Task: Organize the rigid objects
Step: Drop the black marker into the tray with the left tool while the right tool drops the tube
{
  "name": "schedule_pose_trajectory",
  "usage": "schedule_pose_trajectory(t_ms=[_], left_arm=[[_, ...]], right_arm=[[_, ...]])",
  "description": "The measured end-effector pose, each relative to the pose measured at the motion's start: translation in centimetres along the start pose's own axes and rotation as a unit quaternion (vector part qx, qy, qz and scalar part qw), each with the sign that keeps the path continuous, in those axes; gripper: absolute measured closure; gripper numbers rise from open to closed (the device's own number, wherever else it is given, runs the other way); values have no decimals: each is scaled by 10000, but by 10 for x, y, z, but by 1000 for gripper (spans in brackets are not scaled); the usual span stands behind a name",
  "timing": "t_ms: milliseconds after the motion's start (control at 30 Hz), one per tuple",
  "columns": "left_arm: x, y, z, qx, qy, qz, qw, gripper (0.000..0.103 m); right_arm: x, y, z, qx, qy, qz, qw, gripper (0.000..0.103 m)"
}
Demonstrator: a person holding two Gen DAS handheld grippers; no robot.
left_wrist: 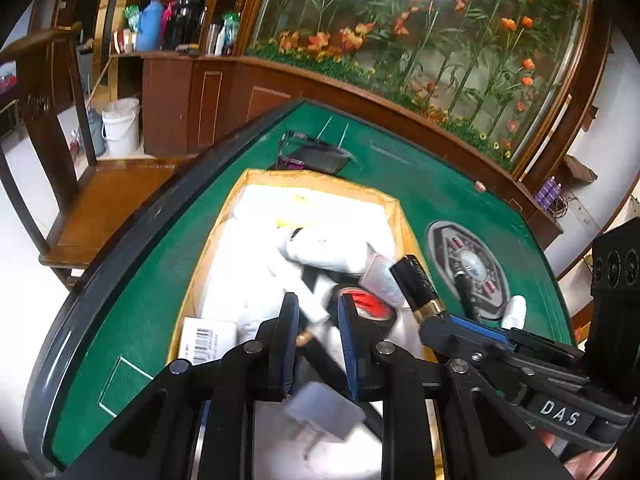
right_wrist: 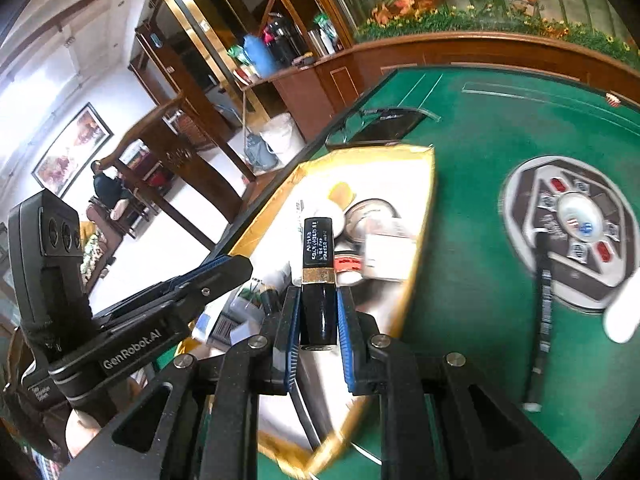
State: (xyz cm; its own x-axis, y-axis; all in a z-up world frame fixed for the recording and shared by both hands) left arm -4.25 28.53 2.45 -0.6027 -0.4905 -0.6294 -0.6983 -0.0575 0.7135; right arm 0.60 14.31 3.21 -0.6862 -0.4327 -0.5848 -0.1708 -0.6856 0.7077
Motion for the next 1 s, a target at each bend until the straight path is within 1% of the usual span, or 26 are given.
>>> schedule_pose_trajectory(t_ms=[100,267,367,567,600,633,667,733,800,833,867,967,1000], left_arm=[[-3,-11,5,33,-95,90,9999,82],[-7,-23,15,50,-99,168,9998,82],[-3,-27,16,36,-203,201,9996,82],[-3,-32,19,63,-157,253,9995,81],[-3,-32,20,54,-145,256,9996,80],[-3,-32,20,36,-123,255,9996,73],[-3,-32,21,15,-99,255,9996,65],[-3,-30,21,-5,-86,240,9997,58],[-2,-27,22,-4,-91,227,9997,56],[-2,-26,22,-4,-73,224,9997,51],[-2,-24,22,-4,-45,215,9998,48],[-3,-18,21,5,-42,183,9998,47],[-4,-16,18,9,-65,167,9998,47]], right_arm=[[-4,-20,2,214,-108,87,9997,86],[-10,-43,-5,277,-306,287,9987,86],[-11,-46,-6,322,-248,274,9988,86],[-12,-47,-3,429,-117,246,9987,86],[-13,-49,-3,445,-122,245,9986,86],[-14,-50,-4,459,-135,256,9985,86],[-16,-54,-6,478,-150,282,9983,86],[-18,-59,-9,486,-195,322,9981,86],[-21,-62,-8,509,-152,376,9979,86],[-21,-62,-7,491,-109,411,9979,86],[-20,-61,-6,472,-69,424,9980,84],[-18,-52,-5,372,-69,319,9988,75],[-16,-46,-5,311,-41,245,9992,74]])
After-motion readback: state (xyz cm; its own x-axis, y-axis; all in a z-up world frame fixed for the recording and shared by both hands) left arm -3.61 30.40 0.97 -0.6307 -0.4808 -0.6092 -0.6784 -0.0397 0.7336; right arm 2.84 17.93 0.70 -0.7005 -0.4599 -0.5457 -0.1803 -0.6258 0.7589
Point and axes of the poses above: each gripper's, at about its wrist camera, not at the fingertips, and y roughly against the way its jaws point, z to its left, x to its underside, the point moved 5 cm from there along -y, roughly the way its jaws point, and after that the axes turned 2 degrees about z, right-handed, at the moved point
